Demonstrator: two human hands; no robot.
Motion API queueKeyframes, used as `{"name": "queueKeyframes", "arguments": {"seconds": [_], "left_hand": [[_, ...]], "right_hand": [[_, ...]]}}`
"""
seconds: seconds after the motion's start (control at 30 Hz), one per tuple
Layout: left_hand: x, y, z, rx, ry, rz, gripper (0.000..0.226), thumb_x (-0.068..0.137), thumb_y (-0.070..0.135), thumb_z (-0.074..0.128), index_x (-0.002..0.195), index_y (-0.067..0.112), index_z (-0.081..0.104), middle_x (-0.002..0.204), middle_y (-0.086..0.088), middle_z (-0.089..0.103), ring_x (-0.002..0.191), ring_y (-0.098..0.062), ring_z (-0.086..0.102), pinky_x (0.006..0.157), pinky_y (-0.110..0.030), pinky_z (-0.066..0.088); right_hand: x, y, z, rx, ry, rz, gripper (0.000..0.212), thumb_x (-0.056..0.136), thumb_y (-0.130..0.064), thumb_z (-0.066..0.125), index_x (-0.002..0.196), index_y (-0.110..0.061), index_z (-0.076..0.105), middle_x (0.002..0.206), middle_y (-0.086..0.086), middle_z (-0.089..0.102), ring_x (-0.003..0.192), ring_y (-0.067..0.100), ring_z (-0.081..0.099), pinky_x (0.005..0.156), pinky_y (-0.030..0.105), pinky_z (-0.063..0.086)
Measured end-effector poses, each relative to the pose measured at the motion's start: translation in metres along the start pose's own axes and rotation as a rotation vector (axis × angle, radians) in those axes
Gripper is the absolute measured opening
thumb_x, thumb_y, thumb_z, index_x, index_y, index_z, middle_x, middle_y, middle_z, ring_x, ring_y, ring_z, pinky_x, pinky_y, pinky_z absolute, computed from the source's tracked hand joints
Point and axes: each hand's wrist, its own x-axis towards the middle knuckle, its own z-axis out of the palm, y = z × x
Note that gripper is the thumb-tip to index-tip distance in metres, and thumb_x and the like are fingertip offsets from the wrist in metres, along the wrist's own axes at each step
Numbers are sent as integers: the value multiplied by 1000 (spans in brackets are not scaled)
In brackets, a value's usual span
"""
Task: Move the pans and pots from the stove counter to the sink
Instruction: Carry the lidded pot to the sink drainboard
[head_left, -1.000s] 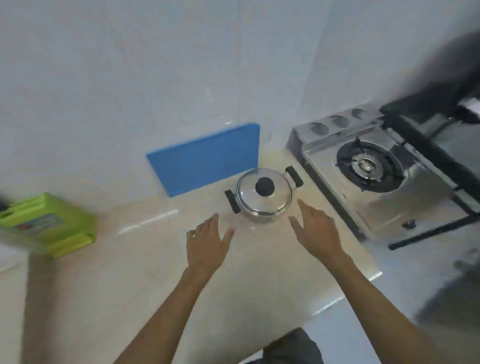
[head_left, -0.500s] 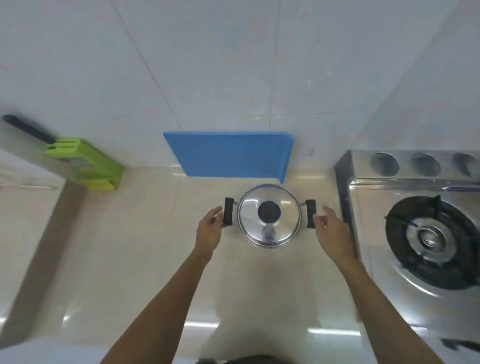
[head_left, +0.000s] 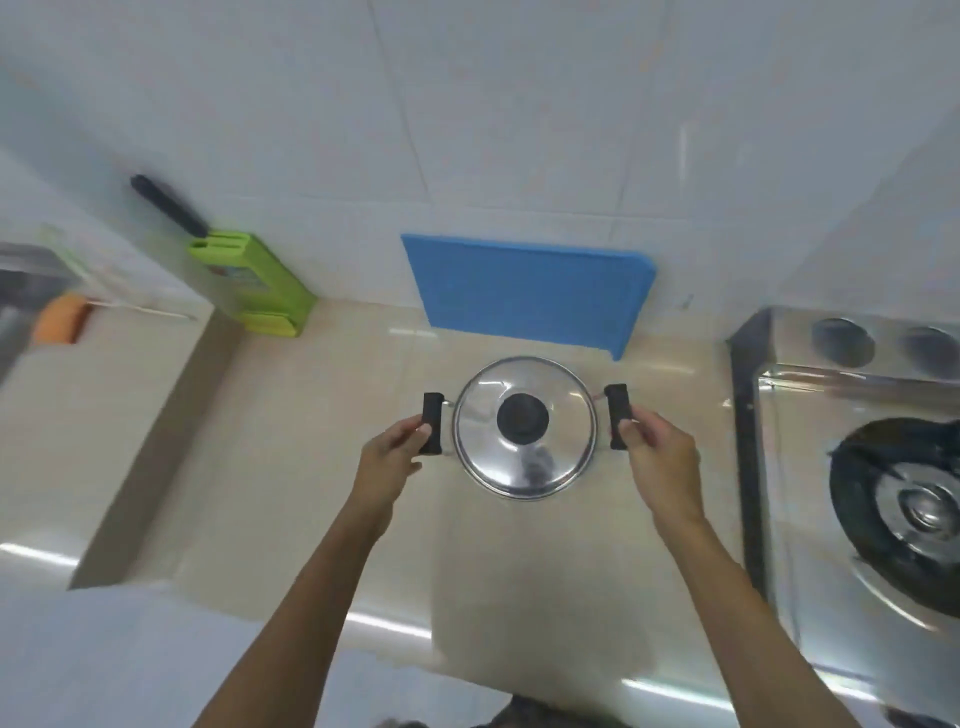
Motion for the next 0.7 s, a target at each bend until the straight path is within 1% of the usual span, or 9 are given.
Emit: {"name": "queueKeyframes", "arguments": {"seconds": [0.03,0.13,0.17,0.27,0.33,0.37,0.5,0.6,0.7], "left_hand": [[-10,2,-24,-13,34,28,26,98,20,64,122,12,71,109,-8,74,97,-20,67,82,-36,49],[-45,11,-102,-41,163,116,22,97,21,65,116,15,74,100,-2,77,91,-17,69,77,-33,51],[-56,13,-129,-60,217,152,19,97,21,65,112,18,75,95,1,78,88,-15,69,74,-32,51],[-82,12,-208,-143,394,199,13,96,20,66,100,26,76,84,6,76,80,-13,69,70,-31,52],[-99,5,-269,-209,518,213,12,94,20,67,100,22,77,82,5,78,79,-16,70,71,-31,55],[-106,-1,-301,-242,561,218,13,93,21,68,99,21,79,82,4,79,80,-17,70,71,-31,55],[-131,-27,-426,-305,662,227,13,92,24,67,93,26,81,83,3,79,84,-20,71,72,-32,52],[-155,-50,-516,-336,761,228,14,94,25,66,96,26,80,85,2,80,84,-18,73,72,-31,51],[-178,-72,-606,-365,868,236,13,95,26,66,94,28,79,83,4,80,79,-10,74,71,-31,50]], "right_hand": [[-11,-15,11,16,-34,-40,22,97,-12,62,111,-19,77,88,-1,77,87,19,71,72,7,46],[-47,-63,51,65,-124,-149,20,99,-15,63,113,-20,77,94,-2,79,91,18,74,84,30,54],[-59,-82,69,93,-154,-182,18,99,-16,64,111,-22,77,93,-8,79,92,14,74,85,31,55],[-100,-137,126,175,-259,-266,20,98,-18,66,100,-36,74,83,-25,78,85,-1,74,76,13,52],[-133,-173,172,227,-336,-317,21,96,-17,67,99,-37,73,82,-29,77,81,-5,74,71,6,49],[-150,-190,199,244,-364,-340,20,96,-17,68,101,-36,73,82,-28,78,80,-4,74,70,6,49],[-222,-242,305,334,-460,-398,23,93,-21,69,109,-38,73,82,-12,81,76,3,76,68,9,51],[-277,-273,389,380,-537,-399,25,88,-26,69,109,-37,75,85,-15,82,78,4,77,69,10,52],[-333,-302,475,361,-643,-416,24,92,-20,71,105,-39,76,86,-12,82,82,7,78,73,16,56]]}}
